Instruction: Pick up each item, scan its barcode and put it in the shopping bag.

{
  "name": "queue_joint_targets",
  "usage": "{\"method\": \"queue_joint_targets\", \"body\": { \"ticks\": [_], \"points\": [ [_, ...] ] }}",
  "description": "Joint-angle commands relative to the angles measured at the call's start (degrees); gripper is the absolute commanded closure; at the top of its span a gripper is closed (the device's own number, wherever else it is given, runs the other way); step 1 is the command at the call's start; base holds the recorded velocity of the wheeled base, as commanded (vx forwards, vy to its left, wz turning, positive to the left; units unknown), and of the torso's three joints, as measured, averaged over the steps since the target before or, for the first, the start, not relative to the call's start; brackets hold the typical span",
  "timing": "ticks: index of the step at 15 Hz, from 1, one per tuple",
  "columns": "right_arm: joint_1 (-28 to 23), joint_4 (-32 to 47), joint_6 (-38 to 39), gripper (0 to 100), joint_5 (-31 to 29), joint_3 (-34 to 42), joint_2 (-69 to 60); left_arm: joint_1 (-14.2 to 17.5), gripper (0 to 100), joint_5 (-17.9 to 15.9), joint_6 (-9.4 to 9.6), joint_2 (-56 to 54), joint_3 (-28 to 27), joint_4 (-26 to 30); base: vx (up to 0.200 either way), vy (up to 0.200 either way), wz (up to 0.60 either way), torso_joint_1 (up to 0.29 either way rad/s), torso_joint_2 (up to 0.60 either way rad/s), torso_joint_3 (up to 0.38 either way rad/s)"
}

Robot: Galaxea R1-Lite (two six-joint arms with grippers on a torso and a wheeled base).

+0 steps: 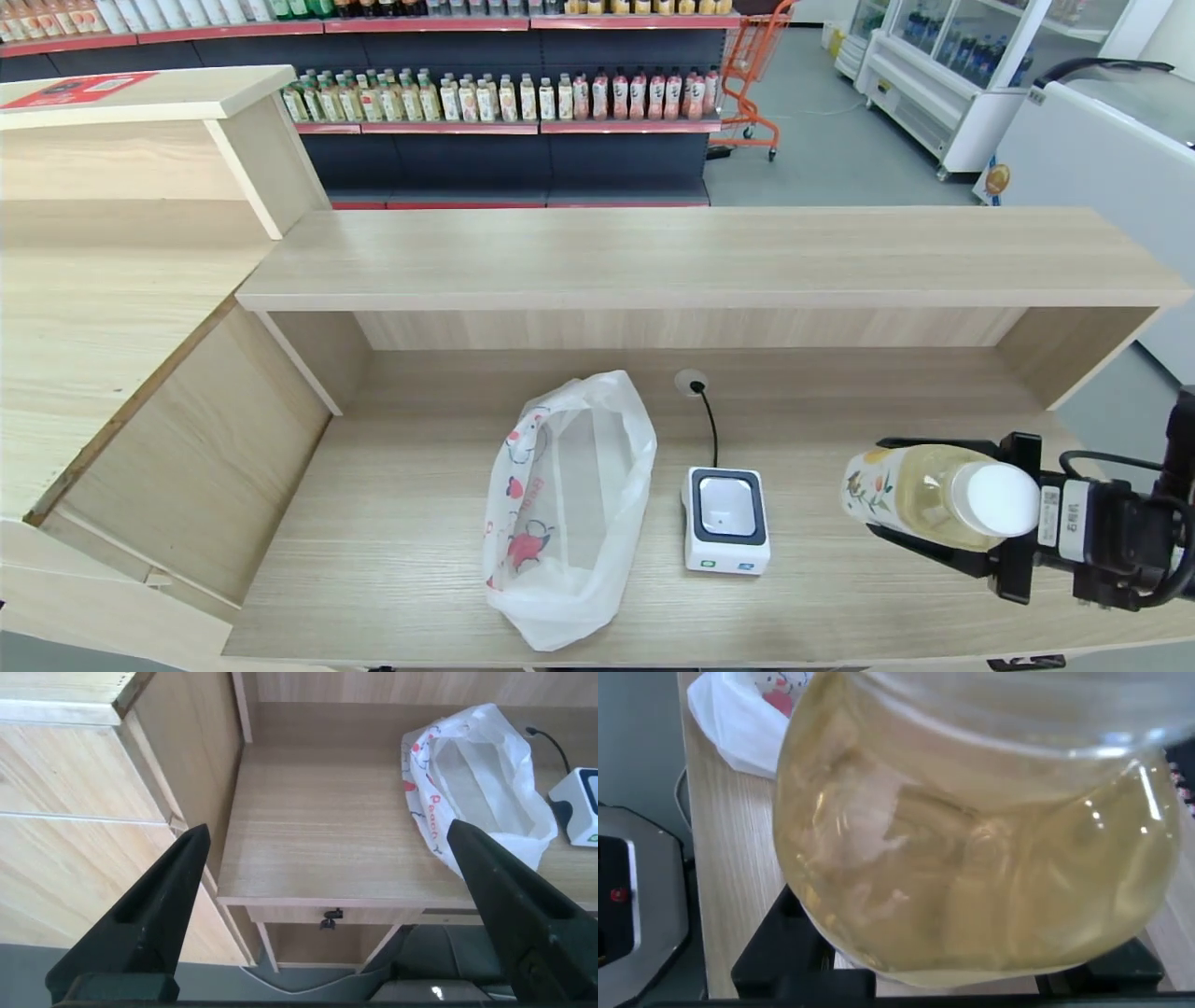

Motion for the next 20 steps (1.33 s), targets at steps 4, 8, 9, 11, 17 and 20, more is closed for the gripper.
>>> {"method": "queue_joint_targets", "body": {
  "ticks": [4, 8, 9, 11, 17, 20],
  "points": [
    [-0.9, -1.9, -9.9, 100, 4.1, 0.1, 12.5, 0.0, 0, 0.0, 0.01, 0.0, 0.0, 0.0, 0.0, 0.0, 0.0, 0.0, 0.0, 0.0],
    [-0.4, -4.0, -16.4, 100, 4.6, -0.8, 21.0, 0.0, 0, 0.0, 0.01, 0.1, 0.0, 0.0, 0.0, 0.0, 0.0, 0.0, 0.0, 0.0],
    [-0.3, -4.0, -16.5, 100, 4.6, -1.1, 21.3, 0.0, 0, 0.0, 0.01, 0.0, 0.0, 0.0, 0.0, 0.0, 0.0, 0.0, 0.0, 0.0],
    [0.8, -3.3, -22.3, 100, 5.2, -10.0, 26.7, 0.0, 0, 0.0, 0.01, 0.1, 0.0, 0.0, 0.0, 0.0, 0.0, 0.0, 0.0, 0.0],
    [5.2, -3.3, -22.9, 100, 10.8, -19.4, 34.4, 0.0, 0, 0.0, 0.01, 0.0, 0.0, 0.0, 0.0, 0.0, 0.0, 0.0, 0.0, 0.0],
    [5.5, -3.6, -23.2, 100, 10.9, -21.2, 36.1, 0.0, 0, 0.0, 0.01, 0.1, 0.0, 0.0, 0.0, 0.0, 0.0, 0.0, 0.0, 0.0]
  ]
}}
